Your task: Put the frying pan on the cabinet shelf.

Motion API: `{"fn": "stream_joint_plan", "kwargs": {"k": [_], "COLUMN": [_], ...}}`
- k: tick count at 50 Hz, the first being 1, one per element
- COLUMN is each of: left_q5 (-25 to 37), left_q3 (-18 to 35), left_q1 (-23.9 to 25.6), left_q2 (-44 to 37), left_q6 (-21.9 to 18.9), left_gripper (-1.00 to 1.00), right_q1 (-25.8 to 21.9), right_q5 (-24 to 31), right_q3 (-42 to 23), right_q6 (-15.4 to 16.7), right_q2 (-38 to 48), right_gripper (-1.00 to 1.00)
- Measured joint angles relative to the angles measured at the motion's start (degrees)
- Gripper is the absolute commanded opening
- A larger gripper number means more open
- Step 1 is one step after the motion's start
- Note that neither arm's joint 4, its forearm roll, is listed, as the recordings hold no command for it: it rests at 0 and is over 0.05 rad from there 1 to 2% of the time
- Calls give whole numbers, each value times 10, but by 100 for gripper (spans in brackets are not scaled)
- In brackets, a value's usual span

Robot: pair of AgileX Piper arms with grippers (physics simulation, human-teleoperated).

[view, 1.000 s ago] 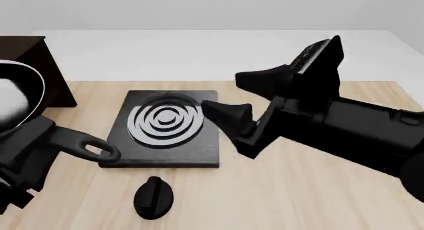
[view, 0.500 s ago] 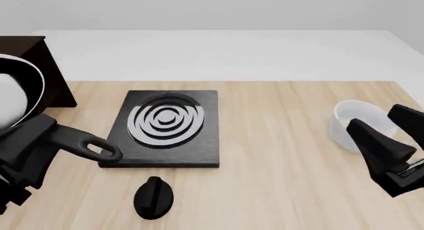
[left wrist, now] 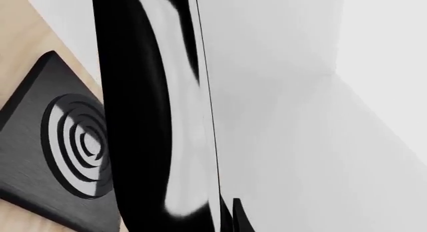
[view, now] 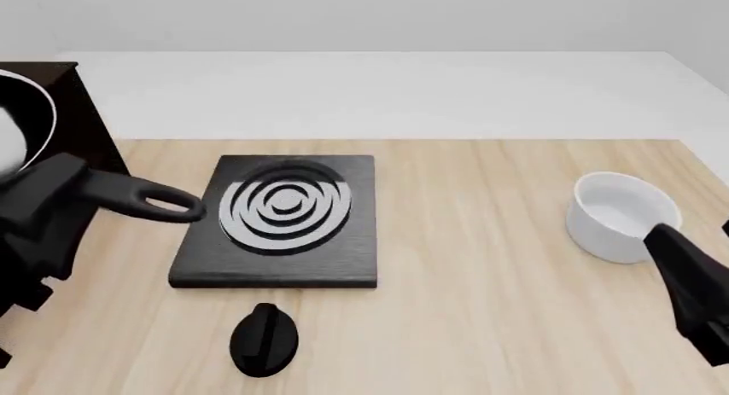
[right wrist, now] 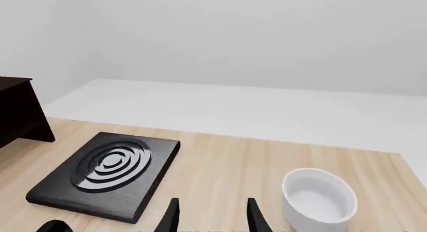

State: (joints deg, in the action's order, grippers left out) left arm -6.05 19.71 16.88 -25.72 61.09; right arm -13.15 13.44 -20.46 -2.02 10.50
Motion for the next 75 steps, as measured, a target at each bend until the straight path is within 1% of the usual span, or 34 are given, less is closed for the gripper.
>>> {"fn": "stream_joint_plan", "kwargs": {"k": [4, 16, 31, 35, 40, 46, 53, 62, 67, 75], "left_q5": [-12, -65, -87, -106, -117, -115, -104, -117, -133, -186], "left_q3": [13, 54, 123, 125, 131, 145, 164, 163, 162, 145], "left_q1": [-8, -31, -79, -93, -115, -136, -155, -176, -191, -217], "left_q2": [-24, -116, -200, -211, -226, -237, -249, -266, -283, -324], "left_q6": [-3, 7, 21, 47, 63, 71, 69, 83, 94, 124], "left_gripper": [-100, -100, -100, -100, -100, -100, -100, -100, -100, -100], "right_q1": [3, 2, -3, -4, -5, -6, -5, -3, -1, 5], "right_q5": [0, -5, -14, -13, -11, -12, -13, -13, -10, -2], "right_q3": [5, 15, 24, 23, 22, 23, 24, 27, 28, 31], "right_q6": [-1, 1, 7, 11, 15, 18, 21, 24, 26, 28], "right_q2": [-2, 0, 9, 10, 9, 10, 12, 13, 12, 4], "right_gripper": [100, 100, 100, 100, 100, 100, 100, 100, 100, 100]}}
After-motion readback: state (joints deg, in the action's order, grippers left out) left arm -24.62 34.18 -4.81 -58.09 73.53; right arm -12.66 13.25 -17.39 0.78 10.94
